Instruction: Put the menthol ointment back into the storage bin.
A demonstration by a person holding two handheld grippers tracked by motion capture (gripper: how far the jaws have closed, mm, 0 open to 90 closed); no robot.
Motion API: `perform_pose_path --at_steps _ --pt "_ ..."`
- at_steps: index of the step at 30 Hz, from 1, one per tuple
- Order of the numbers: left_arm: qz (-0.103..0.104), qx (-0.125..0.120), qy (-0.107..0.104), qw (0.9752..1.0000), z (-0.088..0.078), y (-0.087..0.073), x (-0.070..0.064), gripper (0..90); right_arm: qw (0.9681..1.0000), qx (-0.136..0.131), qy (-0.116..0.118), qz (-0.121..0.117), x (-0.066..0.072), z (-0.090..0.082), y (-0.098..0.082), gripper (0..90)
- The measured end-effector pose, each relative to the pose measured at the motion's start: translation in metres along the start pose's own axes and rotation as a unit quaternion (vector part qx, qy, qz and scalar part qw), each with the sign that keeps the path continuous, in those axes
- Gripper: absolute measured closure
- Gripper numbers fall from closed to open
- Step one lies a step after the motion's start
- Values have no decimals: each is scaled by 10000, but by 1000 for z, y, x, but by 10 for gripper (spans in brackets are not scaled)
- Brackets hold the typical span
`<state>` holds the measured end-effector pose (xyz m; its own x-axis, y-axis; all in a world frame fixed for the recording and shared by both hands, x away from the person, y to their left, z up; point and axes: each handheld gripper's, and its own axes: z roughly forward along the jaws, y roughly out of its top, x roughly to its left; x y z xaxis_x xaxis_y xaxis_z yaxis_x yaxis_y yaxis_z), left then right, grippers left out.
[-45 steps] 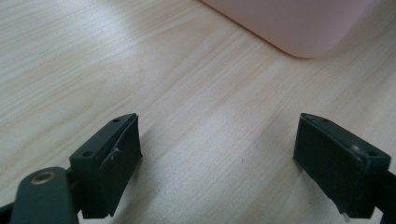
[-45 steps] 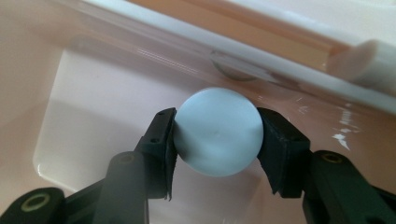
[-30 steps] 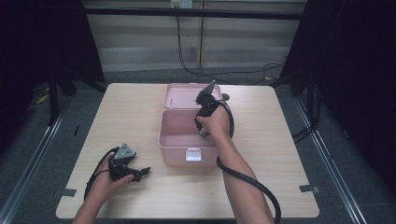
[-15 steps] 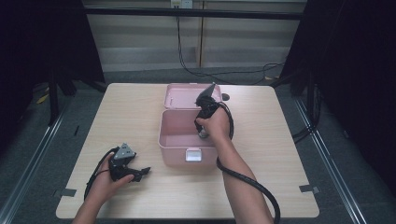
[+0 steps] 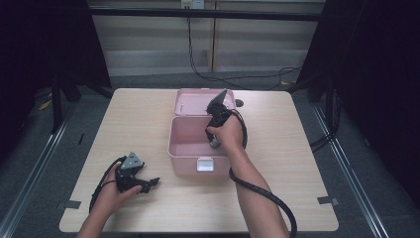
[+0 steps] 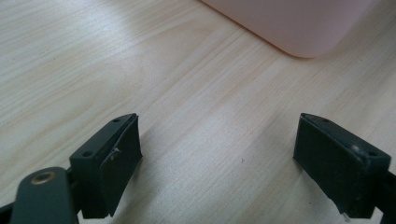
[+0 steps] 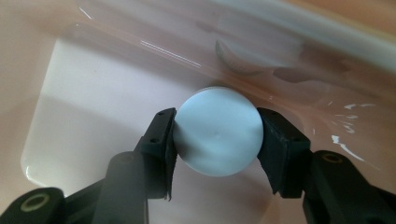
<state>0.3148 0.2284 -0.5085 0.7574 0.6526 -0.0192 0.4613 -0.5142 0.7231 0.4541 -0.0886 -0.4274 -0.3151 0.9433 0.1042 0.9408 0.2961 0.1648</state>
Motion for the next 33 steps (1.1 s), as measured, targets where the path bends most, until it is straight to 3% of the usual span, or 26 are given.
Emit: perform_pose_path --at_steps 23,33 --pt "4 -12 16 10000 0 0 0 143 10000 48 -22 -52 0 3 -1 490" --pt "3 2 -4 10000 0 0 0 143 9999 110 23 -35 -1 -2 -3 430"
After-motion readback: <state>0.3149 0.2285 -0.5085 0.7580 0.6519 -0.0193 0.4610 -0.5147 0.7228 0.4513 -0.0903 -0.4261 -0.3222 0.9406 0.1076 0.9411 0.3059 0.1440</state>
